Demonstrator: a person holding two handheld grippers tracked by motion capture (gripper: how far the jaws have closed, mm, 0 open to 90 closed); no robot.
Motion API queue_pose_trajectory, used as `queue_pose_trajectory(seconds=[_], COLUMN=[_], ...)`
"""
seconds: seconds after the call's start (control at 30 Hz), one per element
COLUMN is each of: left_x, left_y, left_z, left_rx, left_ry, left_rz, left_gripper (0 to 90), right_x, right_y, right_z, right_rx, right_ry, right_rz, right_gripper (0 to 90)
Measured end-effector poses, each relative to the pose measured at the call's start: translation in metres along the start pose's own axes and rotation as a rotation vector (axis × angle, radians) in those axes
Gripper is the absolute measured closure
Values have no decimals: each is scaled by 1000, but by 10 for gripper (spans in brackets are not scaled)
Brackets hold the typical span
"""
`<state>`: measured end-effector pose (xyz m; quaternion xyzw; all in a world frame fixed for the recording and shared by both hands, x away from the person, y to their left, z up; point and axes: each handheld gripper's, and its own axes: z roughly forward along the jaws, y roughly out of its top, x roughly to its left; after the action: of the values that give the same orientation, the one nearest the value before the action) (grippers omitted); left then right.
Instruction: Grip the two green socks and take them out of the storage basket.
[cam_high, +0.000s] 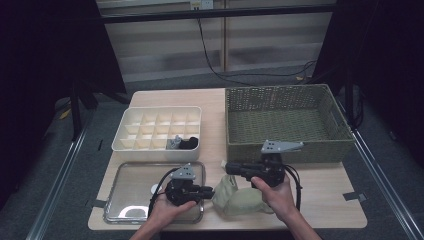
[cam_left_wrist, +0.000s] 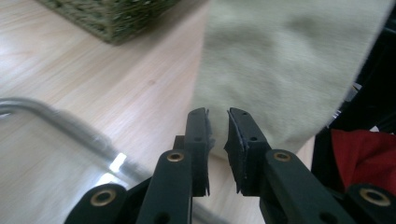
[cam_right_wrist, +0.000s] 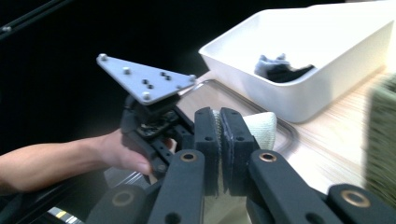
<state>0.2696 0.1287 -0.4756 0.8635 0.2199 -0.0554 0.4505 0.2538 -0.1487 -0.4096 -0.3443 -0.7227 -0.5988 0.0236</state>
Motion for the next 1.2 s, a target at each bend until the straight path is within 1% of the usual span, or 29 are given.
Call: queue_pose_trajectory(seconds=[0.13,0.2,0.27,0.37,0.43,0.57,0.6,0.67,0.73,0.77,0.8,0.83,0.97,1.03,1.07,1.1,1.13,1.2], left_x=[-4,-4,-5,-7,-9,-13,-14,-16,-18,-18,-20,-20,-21,-20,-20,-19,-18,-17], left_y=[2,2,2,2,3,7,8,12,13,13,13,13,14,14,14,13,13,15], left_z=[5,7,8,11,15,24,27,31,37,39,42,42,48,52,55,58,60,58], left_rx=[13,27,25,28,39,61,54,64,74,87,82,91,97,125,147,159,138,163], left_ry=[-13,-8,-15,-26,-35,-51,-58,-66,-77,-78,-88,-84,-88,-75,-68,-62,-64,-39], left_rz=[11,13,14,20,26,50,52,59,67,73,73,80,79,96,102,104,98,114], left_gripper=[780,777,777,779,781,791,790,793,793,794,793,790,787,787,788,790,799,800], right_x=[-8,-13,-20,-26,-30,-38,-40,-42,-45,-46,-47,-49,-52,-53,-54,-55,-56,-58], right_y=[-7,-10,-15,-20,-23,-31,-33,-36,-39,-40,-41,-43,-48,-50,-51,-52,-54,-56], right_z=[-14,-20,-28,-35,-40,-45,-46,-47,-47,-48,-49,-50,-54,-55,-56,-57,-58,-63], right_rx=[-5,-4,1,2,-1,4,5,13,28,36,43,44,51,61,66,68,72,78], right_ry=[-28,-47,-68,-91,-102,-126,-128,-136,-144,-149,-153,-156,-163,-165,-169,-170,-177,-185], right_rz=[13,12,24,35,47,70,72,79,84,86,86,91,98,97,96,95,98,102], right_gripper=[864,864,864,864,864,864,864,863,864,864,863,864,863,862,861,858,856,856])
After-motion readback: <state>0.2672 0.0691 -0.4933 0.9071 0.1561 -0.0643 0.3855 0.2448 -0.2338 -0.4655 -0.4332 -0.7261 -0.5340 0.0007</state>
